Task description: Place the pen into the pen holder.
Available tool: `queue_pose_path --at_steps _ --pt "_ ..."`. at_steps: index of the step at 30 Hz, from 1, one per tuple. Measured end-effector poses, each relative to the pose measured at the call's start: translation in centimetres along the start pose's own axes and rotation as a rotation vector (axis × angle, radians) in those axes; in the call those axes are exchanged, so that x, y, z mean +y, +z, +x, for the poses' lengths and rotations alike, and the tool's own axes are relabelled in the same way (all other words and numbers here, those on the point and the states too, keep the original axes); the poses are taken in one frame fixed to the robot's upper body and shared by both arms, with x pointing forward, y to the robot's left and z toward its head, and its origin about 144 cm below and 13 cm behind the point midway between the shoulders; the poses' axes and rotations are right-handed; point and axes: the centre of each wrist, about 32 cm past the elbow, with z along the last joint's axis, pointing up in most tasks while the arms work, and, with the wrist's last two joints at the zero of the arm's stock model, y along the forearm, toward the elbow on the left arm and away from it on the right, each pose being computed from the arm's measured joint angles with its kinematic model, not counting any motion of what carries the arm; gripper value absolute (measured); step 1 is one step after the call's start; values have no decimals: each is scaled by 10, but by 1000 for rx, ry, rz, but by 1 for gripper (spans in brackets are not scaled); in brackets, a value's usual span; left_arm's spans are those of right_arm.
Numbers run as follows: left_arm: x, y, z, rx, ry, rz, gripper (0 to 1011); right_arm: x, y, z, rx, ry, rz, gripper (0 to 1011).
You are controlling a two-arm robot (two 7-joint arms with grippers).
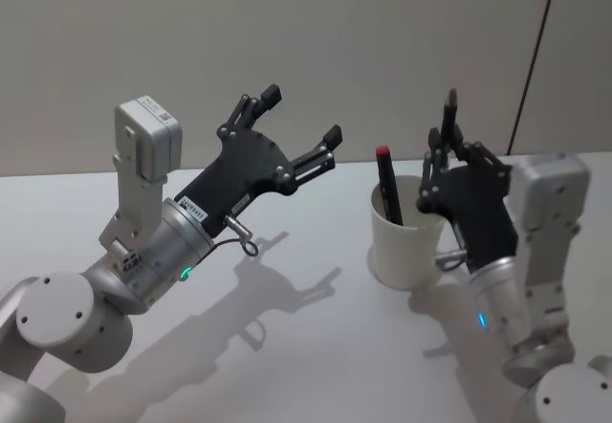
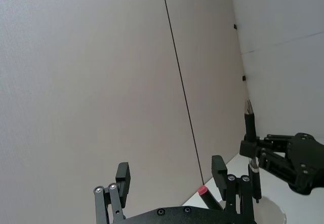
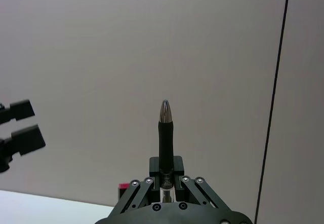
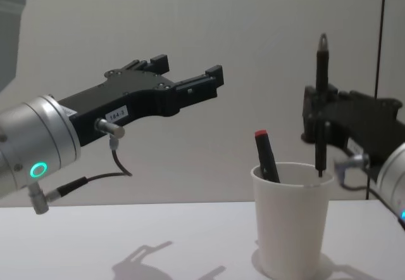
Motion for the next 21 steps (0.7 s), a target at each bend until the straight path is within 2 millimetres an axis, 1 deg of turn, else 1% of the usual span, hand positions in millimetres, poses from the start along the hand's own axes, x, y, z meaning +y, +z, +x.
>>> queue_pose_path --at_steps 7,21 --pt "0 0 0 0 0 0 1001 -3 -9 -8 -57 -8 1 143" --pt "0 0 0 0 0 0 1001 -4 -16 -14 -78 -8 10 143"
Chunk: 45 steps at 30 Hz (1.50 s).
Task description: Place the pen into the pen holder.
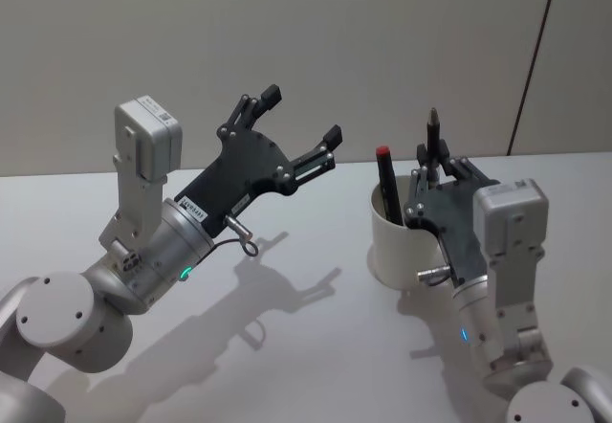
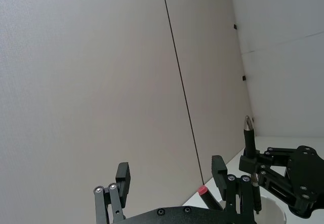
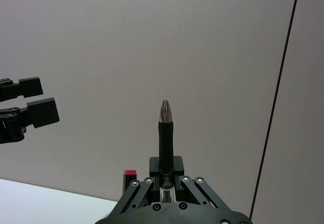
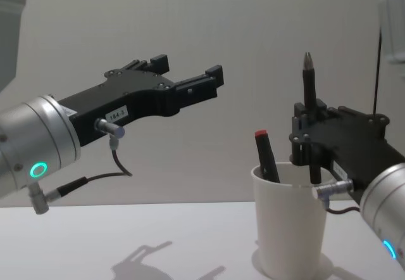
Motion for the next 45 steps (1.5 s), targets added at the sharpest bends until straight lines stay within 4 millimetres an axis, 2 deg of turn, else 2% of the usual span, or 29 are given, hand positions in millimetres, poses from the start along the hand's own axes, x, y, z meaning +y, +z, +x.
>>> queue_pose_path --at_steps 7,9,10,13,16,21,24,25,35,45 --pt "0 0 0 0 0 0 1001 0 -1 -1 3 -1 0 159" --pt "0 0 0 0 0 0 1001 0 -1 -1 3 -1 0 248" --pt "0 0 0 0 0 0 1001 0 -1 -1 4 -1 0 248" --pt "0 0 0 0 0 0 1001 0 -1 -1 4 0 0 360" --pt "0 0 0 0 0 0 1001 1 -2 -1 5 0 0 416" --pt "0 0 0 0 0 0 1001 1 -2 -1 6 0 0 616" --pt "0 0 0 0 0 0 1001 1 -2 -1 6 0 0 671" --pt "0 0 0 0 0 0 1001 1 -2 -1 6 1 0 739" --pt "0 0 0 0 0 0 1001 -4 7 4 30 16 15 1001" --pt "0 0 0 0 0 0 1001 -23 37 29 70 19 72 1001"
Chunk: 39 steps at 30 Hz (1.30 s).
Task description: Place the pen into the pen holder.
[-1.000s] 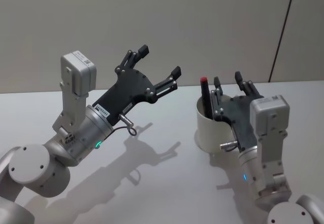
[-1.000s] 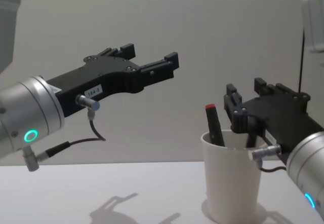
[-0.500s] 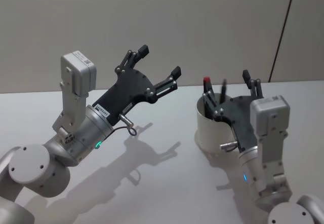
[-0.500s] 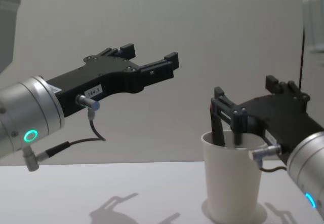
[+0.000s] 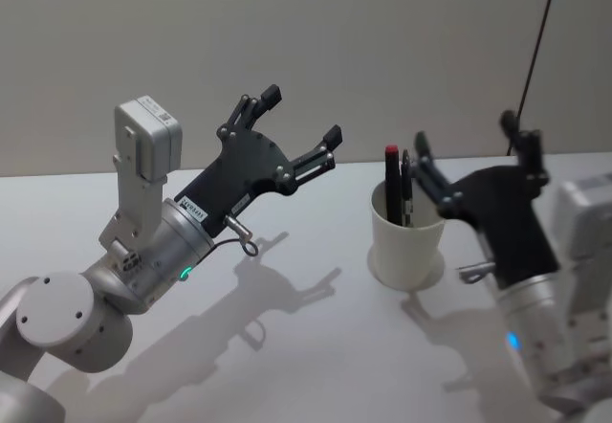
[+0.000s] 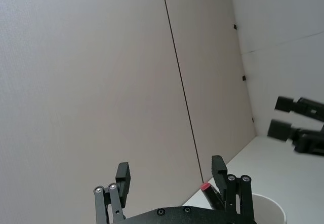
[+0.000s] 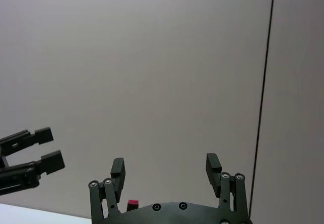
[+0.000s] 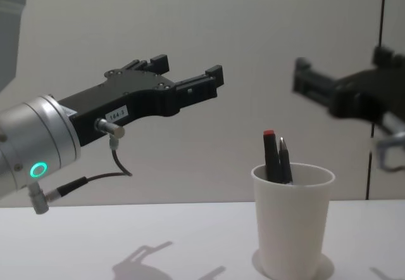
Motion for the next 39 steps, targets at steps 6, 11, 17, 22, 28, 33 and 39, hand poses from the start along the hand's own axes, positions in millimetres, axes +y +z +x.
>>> queue_pose_path --at_steps 6,11,17,22,28,33,39 --pt "0 0 0 0 0 0 1001 -12 13 18 -4 -39 3 1001" --pt "0 0 0 0 0 0 1001 -21 20 31 -14 -70 -7 1001" --pt "0 0 0 0 0 1 1001 -24 22 36 -16 -80 -12 1001" --pt "0 0 -2 -3 12 16 1001 -22 19 38 -13 -67 -32 1001" --pt "-3 0 -9 -17 56 66 1001 -15 10 50 2 -23 -97 1001" --pt "-4 0 -16 -34 96 109 1001 -9 2 60 21 14 -152 1001" --pt "-6 1 -24 -61 149 165 1001 -3 -6 72 49 55 -211 1001"
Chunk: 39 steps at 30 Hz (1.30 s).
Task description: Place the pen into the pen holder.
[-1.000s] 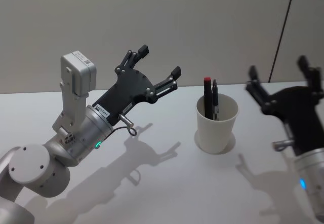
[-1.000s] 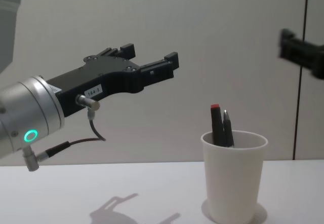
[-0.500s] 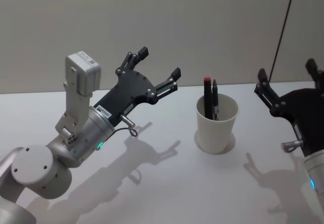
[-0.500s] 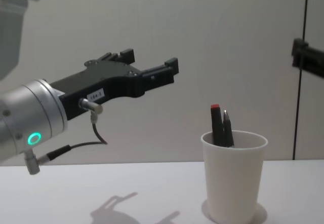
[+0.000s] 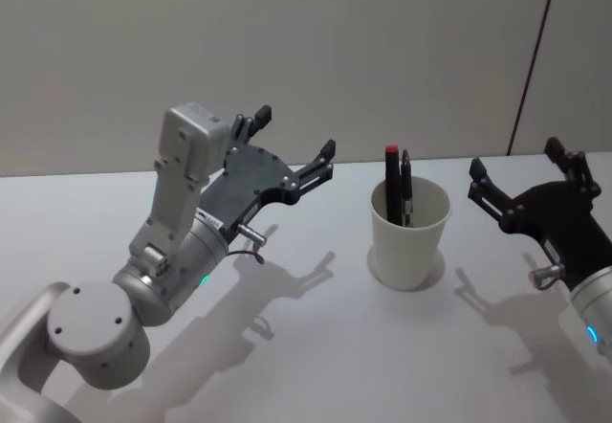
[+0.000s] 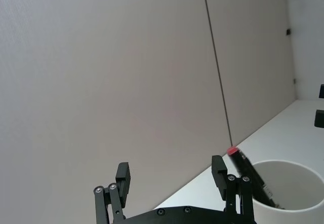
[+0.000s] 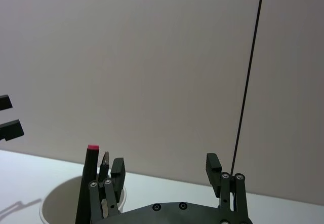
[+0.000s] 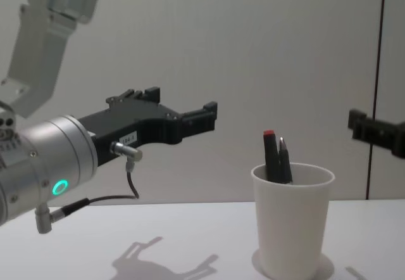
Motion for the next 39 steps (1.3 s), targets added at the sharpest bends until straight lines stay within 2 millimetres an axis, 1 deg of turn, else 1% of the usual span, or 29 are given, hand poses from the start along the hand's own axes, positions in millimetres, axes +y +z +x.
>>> queue_pose_path --at_steps 2,6,12,39 --pt "0 0 -3 -11 20 19 1001 4 -3 8 17 23 -32 1001" --pt "0 1 -9 -32 55 50 1001 8 -6 16 38 50 -66 1001" --pt "-1 2 -15 -59 99 86 1001 12 -9 23 57 69 -92 1001" --pt "-1 2 -17 -71 117 99 1001 12 -9 23 60 73 -94 1001"
